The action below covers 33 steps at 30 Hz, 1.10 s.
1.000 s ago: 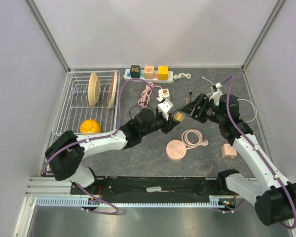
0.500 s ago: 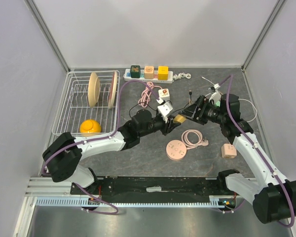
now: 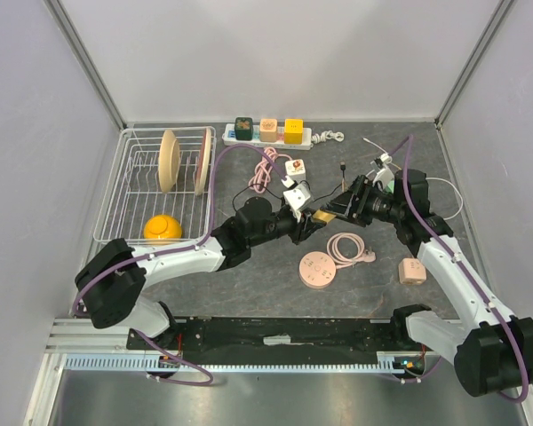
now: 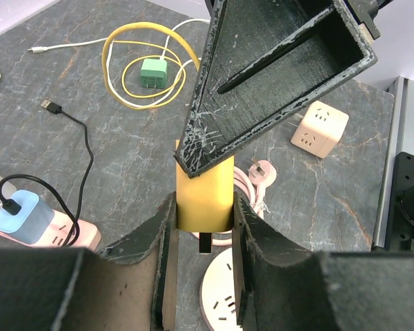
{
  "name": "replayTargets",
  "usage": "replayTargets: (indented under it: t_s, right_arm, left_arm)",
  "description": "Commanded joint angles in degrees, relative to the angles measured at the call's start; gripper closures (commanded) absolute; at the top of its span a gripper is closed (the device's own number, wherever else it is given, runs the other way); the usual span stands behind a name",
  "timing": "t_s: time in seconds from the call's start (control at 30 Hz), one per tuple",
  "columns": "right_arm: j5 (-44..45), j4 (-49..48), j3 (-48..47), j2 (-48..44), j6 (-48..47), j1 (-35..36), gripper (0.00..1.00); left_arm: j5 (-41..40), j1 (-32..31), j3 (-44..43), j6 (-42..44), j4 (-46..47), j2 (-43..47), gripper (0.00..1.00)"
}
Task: Insert the plug
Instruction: Adjust the plug.
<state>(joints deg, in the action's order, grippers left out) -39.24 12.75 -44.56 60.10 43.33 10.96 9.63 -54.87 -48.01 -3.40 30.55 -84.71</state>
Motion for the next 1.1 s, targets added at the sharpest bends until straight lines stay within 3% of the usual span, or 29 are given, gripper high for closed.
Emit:
replayTargets:
  t_s: [0.0,0.23,0.33,0.4,0.5,0.53,0.57,0.6,0.7,0.9,1.07]
  right_arm:
    - [-3.0,-1.2,-0.5,0.6,-1.1,-0.2,0.33]
    - [-3.2,-1.9,0.1,0.7,-0.7,-0.2,0.35]
    - [-3.3,-2.2,-0.1,0.5,-0.8,-0.2,0.45]
    - [-3.4,-2.5,-0.2,0.5,-0.7,-0.2,0.62]
    - [-3.4,-2.5,-0.7,0.1,-0.9,-0.2,0.85]
    - [-3.3,-2.5,-1.0,-0.1,-1.0,-0.2,0.90]
    - [-3.1,-2.4,-1.1,-0.4,-1.2,-0.2,0.98]
    - [-2.8,-2.3,-1.7,-0.6,-1.5,-0.2,1.00]
    - [-1.1,-1.3,-2.5,-1.6,-3.2,-0.1,1.00]
    - [9.2,6.7,-3.3,-4.2,-14.1,1.3,1.00]
    - [20.0,11.6,-1.6,-6.1,-16.6,3.9,1.00]
  left_arm:
    - [0.5,-0.1,-0.9,1.1,5.8,0.7,0.96]
    - [0.7,-0.1,-1.5,0.6,6.0,0.4,0.96]
    - [1.3,-0.1,-1.6,0.2,6.1,0.5,0.96]
    - [1.3,-0.1,-1.4,0.0,6.1,0.6,0.93]
    - [-0.2,-0.2,-0.9,-0.7,6.0,1.2,0.74]
    - [-1.1,-0.1,-0.5,-0.7,6.0,1.6,0.60]
    - [-1.6,-0.1,-0.3,-0.7,6.0,2.3,0.53]
    - [-2.1,-0.1,-0.2,-0.7,5.5,2.6,0.39]
    - [-4.1,-0.2,0.4,-0.6,4.5,4.4,0.27]
    - [-9.7,-0.1,4.1,-3.9,0.7,9.8,0.20]
    - [-22.2,-0.1,6.3,-10.5,-10.0,15.3,0.20]
